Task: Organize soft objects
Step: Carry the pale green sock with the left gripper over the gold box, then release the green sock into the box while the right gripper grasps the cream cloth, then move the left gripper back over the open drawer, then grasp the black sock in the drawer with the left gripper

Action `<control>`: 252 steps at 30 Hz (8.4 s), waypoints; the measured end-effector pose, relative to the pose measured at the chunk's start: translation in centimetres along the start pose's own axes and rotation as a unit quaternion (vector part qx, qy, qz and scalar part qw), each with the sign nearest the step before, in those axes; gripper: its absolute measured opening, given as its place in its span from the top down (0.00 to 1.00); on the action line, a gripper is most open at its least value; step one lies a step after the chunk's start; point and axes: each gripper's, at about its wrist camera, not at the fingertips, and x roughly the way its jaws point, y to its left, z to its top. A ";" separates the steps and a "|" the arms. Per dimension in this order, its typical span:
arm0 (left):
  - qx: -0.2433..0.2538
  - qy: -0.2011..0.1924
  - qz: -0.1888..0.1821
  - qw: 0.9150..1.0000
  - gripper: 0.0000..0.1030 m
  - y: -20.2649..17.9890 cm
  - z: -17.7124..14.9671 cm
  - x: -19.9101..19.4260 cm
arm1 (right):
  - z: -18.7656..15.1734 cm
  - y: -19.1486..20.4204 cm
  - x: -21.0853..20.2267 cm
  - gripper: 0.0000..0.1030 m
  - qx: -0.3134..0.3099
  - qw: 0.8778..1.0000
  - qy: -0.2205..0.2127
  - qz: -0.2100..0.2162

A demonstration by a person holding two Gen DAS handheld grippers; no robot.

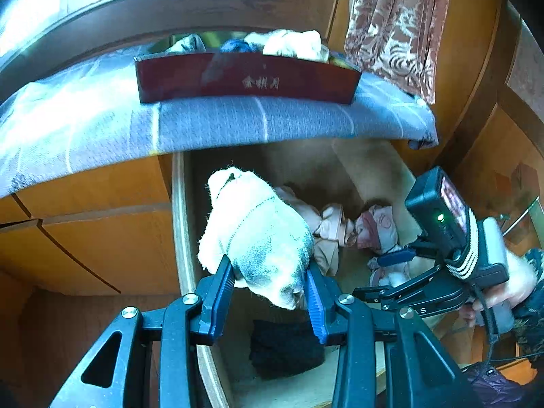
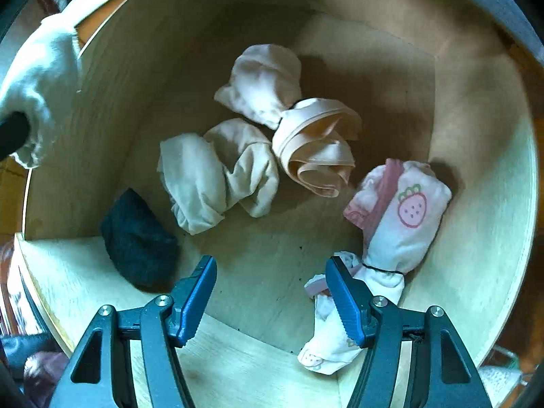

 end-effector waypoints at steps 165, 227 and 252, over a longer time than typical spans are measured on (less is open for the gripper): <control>-0.111 -0.056 0.098 0.987 0.38 4.7 4.1 -3.1 | 11.8 7.6 5.4 0.94 -0.029 0.999 0.000 -0.037; 0.130 0.428 0.009 0.894 0.24 -5.9 -3.7 17.2 | 7.7 -3.3 3.2 0.93 -0.001 1.000 -0.022 0.005; 0.120 0.384 0.006 0.916 0.53 -6.5 -3.3 15.0 | 7.5 -3.5 3.2 0.94 0.000 1.000 -0.028 0.010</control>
